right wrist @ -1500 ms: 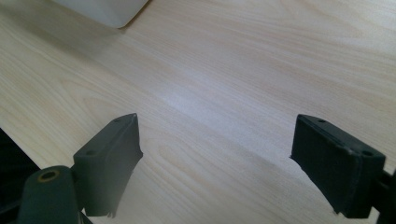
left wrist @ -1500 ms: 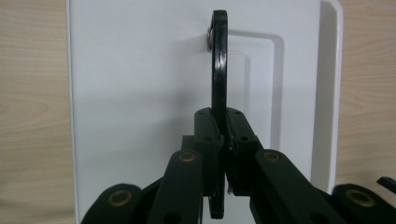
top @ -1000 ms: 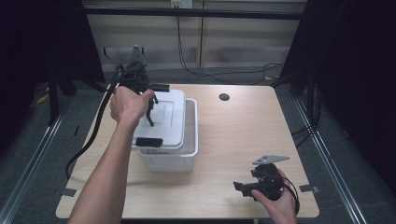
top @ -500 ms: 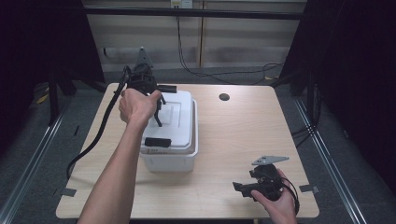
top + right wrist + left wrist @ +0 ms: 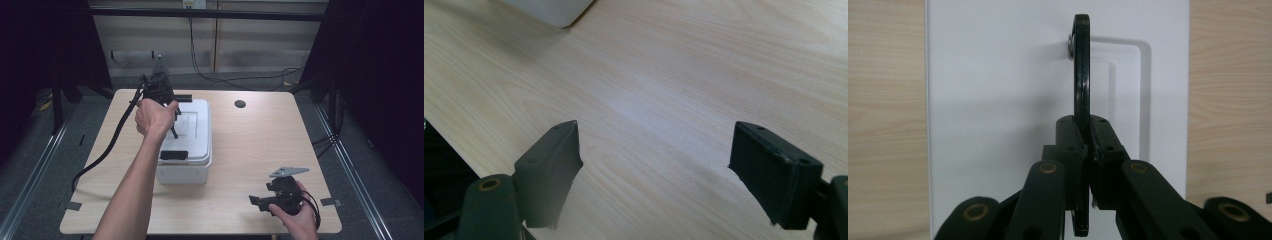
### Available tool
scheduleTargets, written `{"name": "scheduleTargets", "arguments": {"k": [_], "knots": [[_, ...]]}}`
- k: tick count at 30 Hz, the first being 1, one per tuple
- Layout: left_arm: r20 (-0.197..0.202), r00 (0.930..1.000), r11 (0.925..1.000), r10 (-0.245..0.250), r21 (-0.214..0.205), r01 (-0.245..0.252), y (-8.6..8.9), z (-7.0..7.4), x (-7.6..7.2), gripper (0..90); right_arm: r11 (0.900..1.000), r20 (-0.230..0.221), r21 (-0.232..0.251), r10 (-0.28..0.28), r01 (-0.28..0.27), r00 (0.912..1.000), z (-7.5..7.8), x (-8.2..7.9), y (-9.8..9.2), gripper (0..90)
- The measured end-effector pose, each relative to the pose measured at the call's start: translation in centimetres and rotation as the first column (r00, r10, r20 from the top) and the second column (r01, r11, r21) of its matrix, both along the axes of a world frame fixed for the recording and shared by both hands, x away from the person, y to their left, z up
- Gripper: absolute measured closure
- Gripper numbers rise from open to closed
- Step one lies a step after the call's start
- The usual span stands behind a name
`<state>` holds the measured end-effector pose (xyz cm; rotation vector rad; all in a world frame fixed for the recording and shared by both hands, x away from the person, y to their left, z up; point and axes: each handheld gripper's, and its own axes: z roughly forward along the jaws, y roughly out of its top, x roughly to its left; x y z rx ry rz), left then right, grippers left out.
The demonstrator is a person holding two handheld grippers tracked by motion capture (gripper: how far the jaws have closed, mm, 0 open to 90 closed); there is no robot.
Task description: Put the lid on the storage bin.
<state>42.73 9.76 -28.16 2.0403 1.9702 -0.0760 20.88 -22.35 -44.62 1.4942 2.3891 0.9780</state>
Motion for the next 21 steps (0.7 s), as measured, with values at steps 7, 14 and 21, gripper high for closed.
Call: {"name": "scheduleTargets", "arguments": {"k": [7,14,21], "knots": [[0.004,1.0,0.9998,0.0,0.02,0.0,-0.56,-0.45,-0.29,85.0,1.0,0.001,-0.005,0.002,-0.002,1.0,0.0,-0.01,0.06,20.0],[0.019,0.9998,0.9997,0.004,0.024,-0.004,-0.78,-0.57,-0.42,84.4,1.0,0.004,-0.005,0.008,-0.008,1.0,0.01,-0.04,0.07,20.2],[0.023,0.9997,0.9997,-0.001,0.024,0.001,-1.01,-0.66,-0.42,83.8,1.0,-0.002,-0.006,0.006,-0.006,1.0,0.0,-0.02,0.11,20.2]]}}
